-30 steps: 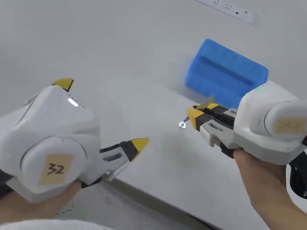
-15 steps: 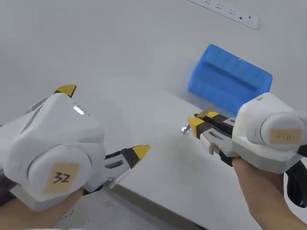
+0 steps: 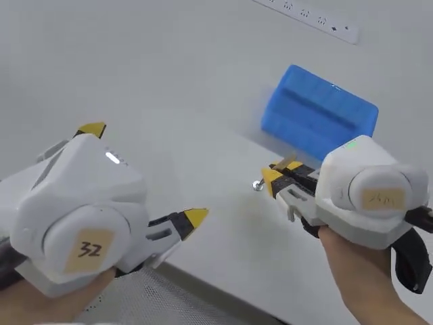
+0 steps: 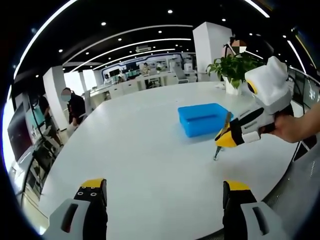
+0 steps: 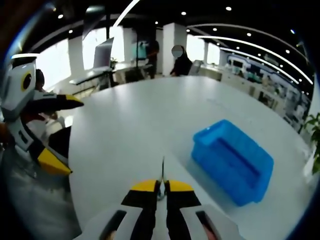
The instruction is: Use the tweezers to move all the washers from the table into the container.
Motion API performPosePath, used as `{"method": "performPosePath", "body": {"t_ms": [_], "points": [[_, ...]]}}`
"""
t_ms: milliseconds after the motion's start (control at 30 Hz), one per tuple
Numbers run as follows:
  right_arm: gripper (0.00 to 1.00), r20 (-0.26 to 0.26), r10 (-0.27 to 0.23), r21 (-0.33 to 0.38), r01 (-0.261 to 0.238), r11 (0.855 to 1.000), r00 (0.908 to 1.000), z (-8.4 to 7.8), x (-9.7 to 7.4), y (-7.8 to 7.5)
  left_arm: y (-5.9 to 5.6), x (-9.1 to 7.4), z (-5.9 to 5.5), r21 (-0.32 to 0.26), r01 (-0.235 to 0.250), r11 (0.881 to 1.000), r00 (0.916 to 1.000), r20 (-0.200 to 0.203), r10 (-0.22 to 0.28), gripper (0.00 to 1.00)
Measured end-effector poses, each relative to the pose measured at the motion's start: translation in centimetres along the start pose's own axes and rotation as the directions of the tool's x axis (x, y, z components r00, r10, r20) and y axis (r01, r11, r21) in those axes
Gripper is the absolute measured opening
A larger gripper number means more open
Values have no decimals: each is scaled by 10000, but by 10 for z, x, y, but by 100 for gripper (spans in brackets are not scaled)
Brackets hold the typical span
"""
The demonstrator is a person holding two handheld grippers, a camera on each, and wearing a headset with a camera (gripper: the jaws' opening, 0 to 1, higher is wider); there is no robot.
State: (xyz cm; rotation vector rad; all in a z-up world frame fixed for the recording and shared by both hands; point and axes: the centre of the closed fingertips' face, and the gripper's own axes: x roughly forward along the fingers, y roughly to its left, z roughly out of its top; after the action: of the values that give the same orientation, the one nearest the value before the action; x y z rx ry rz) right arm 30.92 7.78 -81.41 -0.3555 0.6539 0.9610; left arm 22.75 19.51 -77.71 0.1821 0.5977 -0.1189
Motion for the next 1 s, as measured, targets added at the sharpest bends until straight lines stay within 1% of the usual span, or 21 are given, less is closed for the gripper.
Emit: {"method": "performPosePath", "body": {"t_ms": [33,100,167,233,267,400,533,667,867,967,1000], "points": [[3,-17,15,113,-15,9999,10000,0,-1,0,0,0,0,10,-9,10000,10000,-1,9,99],[3,174,14,318,-20,9995,9998,6,-5,-1,0,0,0,17,7,10000,10000,0,-7,99],[3,272,-7,281,0,9996,9996,13,-9,-3,0,-1,0,66,-18,10000,10000,-28,19,99],[3,371,-53,228,44,9997,9993,19,-13,-5,2,-1,1,18,-63,10000,10000,73,63,99],[3,391,-42,256,32,9997,9992,21,-14,-7,1,-1,1,-45,-22,10000,10000,62,23,99],[3,629,-82,490,51,9988,9980,32,-20,-13,1,0,0,-3,-67,10000,10000,48,67,99],[3,892,-225,533,178,9984,9958,48,-28,-18,1,0,1,-13,-74,10000,9999,75,74,99],[3,1257,-473,576,403,9975,9909,65,-34,-25,1,0,1,10,-74,10000,9999,81,74,99],[3,1602,-773,633,679,9957,9841,81,-38,-37,1,1,0,36,-83,10000,10000,43,83,99],[3,1726,-904,577,816,9950,9808,87,-36,-45,-1,0,4,-86,26,10000,9997,252,-24,99],[3,1761,-943,568,856,9947,9798,88,-36,-47,0,0,4,-98,18,10000,9997,259,-15,99]]}}
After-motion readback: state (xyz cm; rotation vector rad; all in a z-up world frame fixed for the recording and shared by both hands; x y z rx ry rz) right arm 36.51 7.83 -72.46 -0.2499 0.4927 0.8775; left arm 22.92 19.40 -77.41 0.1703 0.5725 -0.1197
